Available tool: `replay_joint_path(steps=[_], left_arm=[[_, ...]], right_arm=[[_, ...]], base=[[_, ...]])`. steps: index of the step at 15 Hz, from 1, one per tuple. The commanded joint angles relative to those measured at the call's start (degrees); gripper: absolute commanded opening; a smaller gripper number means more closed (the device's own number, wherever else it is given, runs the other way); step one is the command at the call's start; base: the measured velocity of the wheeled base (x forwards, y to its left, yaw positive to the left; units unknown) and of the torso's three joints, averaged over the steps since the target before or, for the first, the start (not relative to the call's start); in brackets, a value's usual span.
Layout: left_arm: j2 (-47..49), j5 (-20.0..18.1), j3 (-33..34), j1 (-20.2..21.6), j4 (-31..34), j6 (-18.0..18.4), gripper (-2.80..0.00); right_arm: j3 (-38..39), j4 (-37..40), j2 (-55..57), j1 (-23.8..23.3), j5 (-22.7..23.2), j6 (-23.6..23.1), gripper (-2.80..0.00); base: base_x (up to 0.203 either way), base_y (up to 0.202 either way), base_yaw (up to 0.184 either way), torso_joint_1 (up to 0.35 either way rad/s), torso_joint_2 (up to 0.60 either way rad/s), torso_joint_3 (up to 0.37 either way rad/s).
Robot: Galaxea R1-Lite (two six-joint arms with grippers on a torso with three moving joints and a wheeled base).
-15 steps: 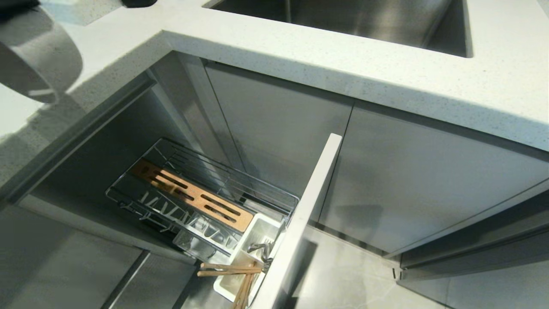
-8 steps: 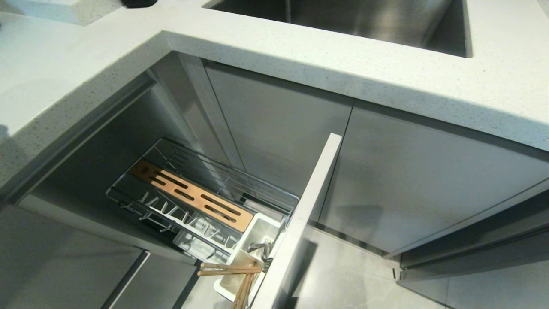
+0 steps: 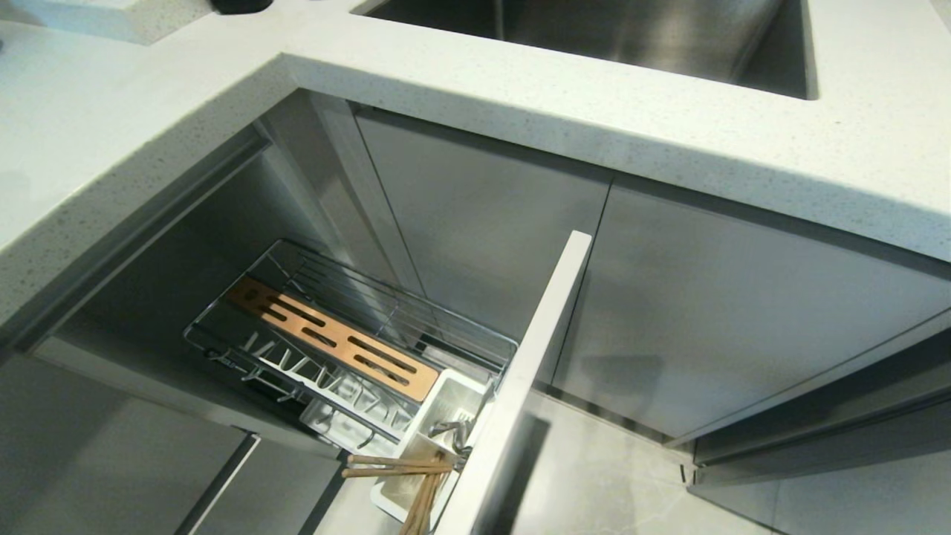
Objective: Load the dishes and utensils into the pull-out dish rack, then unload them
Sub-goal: Take the bowl out of the cupboard
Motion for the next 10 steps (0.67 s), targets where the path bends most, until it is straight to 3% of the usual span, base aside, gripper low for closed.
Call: replay_joint_path(steps=[1, 3, 5, 8, 10], left_arm=[[4.6, -5.6, -3.1, 8.8, 4.4, 3.2, -2.8], [9.8, -10.8, -10.3, 13.2, 14.8, 9.5, -2.8], [14.9, -14.0, -17.5, 16.3, 27.4, 18.3, -2.8], [21.6, -14.7, -25.5, 17.4, 41.4, 31.4, -2.8], [25.3, -11.7, -29.2, 16.3, 48.4, 38.8, -2.8]], right_arm=[[0.1, -0.1, 0.0, 0.0, 0.0, 0.0, -2.8], [0.1, -0.1, 0.0, 0.0, 0.0, 0.0, -2.8], [0.1, 0.0, 0.0, 0.1, 0.0, 0.0, -2.8], [0.1, 0.0, 0.0, 0.0, 0.0, 0.0, -2.8], [0.1, 0.0, 0.0, 0.1, 0.0, 0.0, -2.8]], base=[[0.0, 0.0, 0.0, 0.0, 0.0, 0.0], [0.0, 0.0, 0.0, 0.0, 0.0, 0.0], [0.0, 0.0, 0.0, 0.0, 0.0, 0.0], [0.0, 0.0, 0.0, 0.0, 0.0, 0.0], [0.0, 0.0, 0.0, 0.0, 0.0, 0.0]])
